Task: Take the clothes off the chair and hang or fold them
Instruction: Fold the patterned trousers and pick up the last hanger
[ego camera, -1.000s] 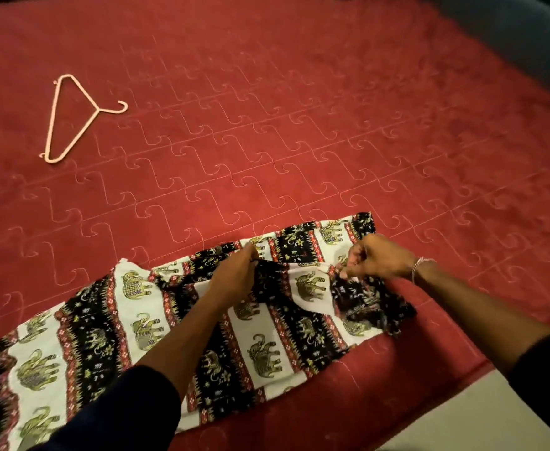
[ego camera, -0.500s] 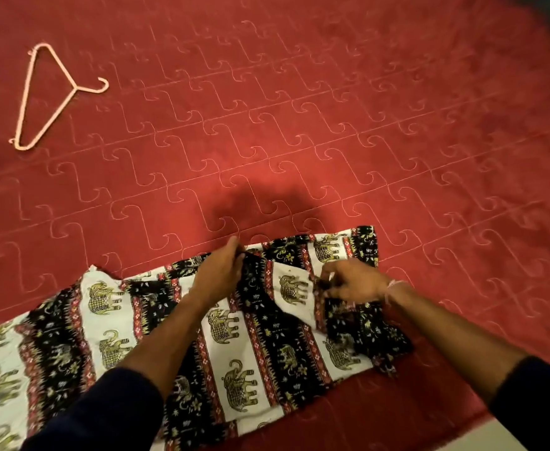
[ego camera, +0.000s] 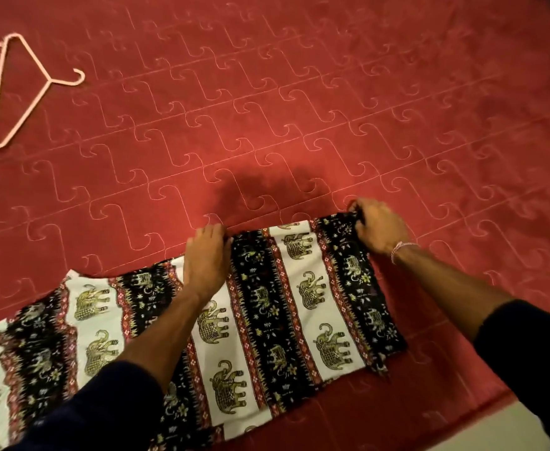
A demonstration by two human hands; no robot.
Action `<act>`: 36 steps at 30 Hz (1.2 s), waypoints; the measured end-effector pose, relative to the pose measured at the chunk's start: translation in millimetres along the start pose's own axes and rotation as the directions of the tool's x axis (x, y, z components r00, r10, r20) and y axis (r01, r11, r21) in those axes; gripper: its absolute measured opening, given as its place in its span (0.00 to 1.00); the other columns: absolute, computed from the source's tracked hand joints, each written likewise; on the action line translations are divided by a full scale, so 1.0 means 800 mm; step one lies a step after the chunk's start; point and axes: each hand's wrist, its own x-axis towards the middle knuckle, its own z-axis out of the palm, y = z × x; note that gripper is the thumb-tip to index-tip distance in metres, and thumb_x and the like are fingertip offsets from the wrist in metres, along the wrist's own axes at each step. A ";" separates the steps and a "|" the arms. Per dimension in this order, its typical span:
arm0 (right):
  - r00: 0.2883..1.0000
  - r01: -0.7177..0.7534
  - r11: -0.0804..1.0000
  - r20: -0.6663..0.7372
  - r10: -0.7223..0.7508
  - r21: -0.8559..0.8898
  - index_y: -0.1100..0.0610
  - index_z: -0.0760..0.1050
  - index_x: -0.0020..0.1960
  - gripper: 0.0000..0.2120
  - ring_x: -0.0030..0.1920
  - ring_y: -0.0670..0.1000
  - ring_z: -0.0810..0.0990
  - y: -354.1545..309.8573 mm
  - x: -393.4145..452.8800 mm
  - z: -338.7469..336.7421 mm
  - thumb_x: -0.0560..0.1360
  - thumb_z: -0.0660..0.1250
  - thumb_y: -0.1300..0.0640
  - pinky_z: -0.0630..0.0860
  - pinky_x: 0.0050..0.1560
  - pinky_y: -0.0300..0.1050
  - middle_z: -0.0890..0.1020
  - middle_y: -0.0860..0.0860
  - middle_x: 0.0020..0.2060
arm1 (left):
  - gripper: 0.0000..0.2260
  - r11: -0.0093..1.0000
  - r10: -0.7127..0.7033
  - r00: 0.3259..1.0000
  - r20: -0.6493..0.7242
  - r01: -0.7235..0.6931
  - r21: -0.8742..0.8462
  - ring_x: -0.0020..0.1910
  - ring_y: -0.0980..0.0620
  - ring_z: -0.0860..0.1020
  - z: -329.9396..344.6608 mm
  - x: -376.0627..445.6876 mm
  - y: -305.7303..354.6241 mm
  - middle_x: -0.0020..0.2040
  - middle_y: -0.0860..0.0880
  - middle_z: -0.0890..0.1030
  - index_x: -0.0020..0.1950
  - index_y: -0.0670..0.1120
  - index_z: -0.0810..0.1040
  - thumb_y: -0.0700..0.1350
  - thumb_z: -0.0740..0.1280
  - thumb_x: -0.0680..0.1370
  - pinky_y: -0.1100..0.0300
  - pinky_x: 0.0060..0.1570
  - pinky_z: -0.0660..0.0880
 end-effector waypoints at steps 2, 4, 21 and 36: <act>0.997 -0.041 0.999 -0.070 0.043 0.029 0.57 0.70 0.65 0.14 0.53 0.52 0.76 0.000 -0.011 0.008 0.79 0.65 0.60 0.78 0.53 0.48 0.77 0.51 0.54 | 0.10 0.997 -0.015 0.999 -0.051 0.018 0.076 0.48 0.50 0.70 0.003 -0.006 0.012 0.52 0.47 0.76 0.58 0.43 0.74 0.48 0.61 0.83 0.52 0.52 0.72; 0.985 -0.068 0.996 -0.153 0.076 0.060 0.59 0.68 0.64 0.14 0.51 0.52 0.74 0.000 -0.024 0.012 0.80 0.65 0.57 0.78 0.53 0.49 0.75 0.53 0.53 | 0.08 0.993 0.026 0.991 -0.130 -0.011 0.117 0.46 0.48 0.70 0.002 -0.014 0.026 0.51 0.44 0.76 0.57 0.41 0.75 0.44 0.65 0.81 0.53 0.48 0.71; 0.803 -0.591 0.727 0.342 0.489 0.350 0.56 0.75 0.40 0.19 0.23 0.49 0.73 0.029 -0.249 0.040 0.72 0.75 0.42 0.67 0.22 0.37 0.78 0.52 0.28 | 0.23 0.766 0.634 0.737 0.235 -0.641 -0.055 0.51 0.51 0.72 0.052 -0.184 0.129 0.54 0.48 0.78 0.63 0.47 0.74 0.63 0.61 0.79 0.58 0.48 0.71; 0.769 -0.503 0.086 0.400 0.498 0.860 0.58 0.78 0.44 0.04 0.36 0.46 0.83 0.046 -0.319 0.083 0.77 0.71 0.64 0.80 0.36 0.40 0.84 0.54 0.38 | 0.18 0.888 0.458 0.848 0.266 -0.449 -0.098 0.56 0.47 0.74 0.080 -0.215 0.237 0.58 0.48 0.76 0.62 0.48 0.72 0.57 0.66 0.78 0.52 0.52 0.73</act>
